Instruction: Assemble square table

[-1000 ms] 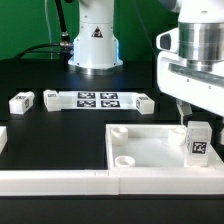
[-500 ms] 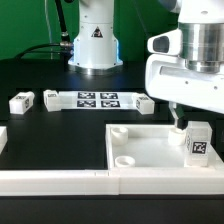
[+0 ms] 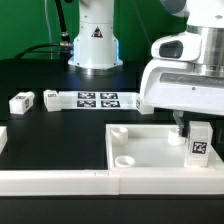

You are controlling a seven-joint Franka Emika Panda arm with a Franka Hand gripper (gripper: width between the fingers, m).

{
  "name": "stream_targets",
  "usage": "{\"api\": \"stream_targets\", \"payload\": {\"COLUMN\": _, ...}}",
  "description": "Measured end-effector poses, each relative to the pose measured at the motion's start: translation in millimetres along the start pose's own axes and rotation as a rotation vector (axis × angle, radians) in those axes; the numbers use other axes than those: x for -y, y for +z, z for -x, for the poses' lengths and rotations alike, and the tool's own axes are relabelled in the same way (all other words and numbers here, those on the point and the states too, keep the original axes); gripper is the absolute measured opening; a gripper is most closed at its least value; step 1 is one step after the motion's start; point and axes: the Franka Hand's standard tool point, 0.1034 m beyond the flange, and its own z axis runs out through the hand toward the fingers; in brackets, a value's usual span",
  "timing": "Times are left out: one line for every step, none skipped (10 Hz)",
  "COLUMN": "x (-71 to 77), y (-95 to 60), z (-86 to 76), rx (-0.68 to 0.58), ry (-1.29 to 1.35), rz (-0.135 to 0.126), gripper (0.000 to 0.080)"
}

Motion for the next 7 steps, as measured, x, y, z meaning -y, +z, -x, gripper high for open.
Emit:
{"api": "stream_targets", "payload": {"x": -1.3, "y": 0.4, "z": -0.1, "rx": 0.001, "ry": 0.094, "rz": 0.002, "gripper": 0.0305}}
{"api": "stream_targets", "payload": {"x": -2.1, "y": 0.5, "z": -0.4, "rx": 0.001, "ry": 0.155, "rz": 0.003, "gripper": 0.0305}}
{"api": "stream_targets", "payload": {"x": -2.3, "y": 0.6, "z": -0.4, "rx": 0.001, "ry": 0.212, "rz": 0.003, "gripper": 0.0291}}
{"api": "stream_targets", "payload": {"x": -2.5, "y": 0.5, "z": -0.7, "rx": 0.0, "ry": 0.322, "rz": 0.003, "gripper": 0.0291}}
{"api": "stream_targets", "payload": {"x": -3.0, "y": 0.8, "z": 0.7, "rx": 0.009, "ry": 0.479, "rz": 0.011, "gripper": 0.0291}}
{"api": "stream_targets", "payload": {"x": -3.7, "y": 1.1, "z": 0.8, "rx": 0.028, "ry": 0.632, "rz": 0.019, "gripper": 0.0291}}
{"api": "stream_targets", "payload": {"x": -3.1, "y": 1.6, "z": -1.3, "rx": 0.049, "ry": 0.809, "rz": -0.007, "gripper": 0.0291}}
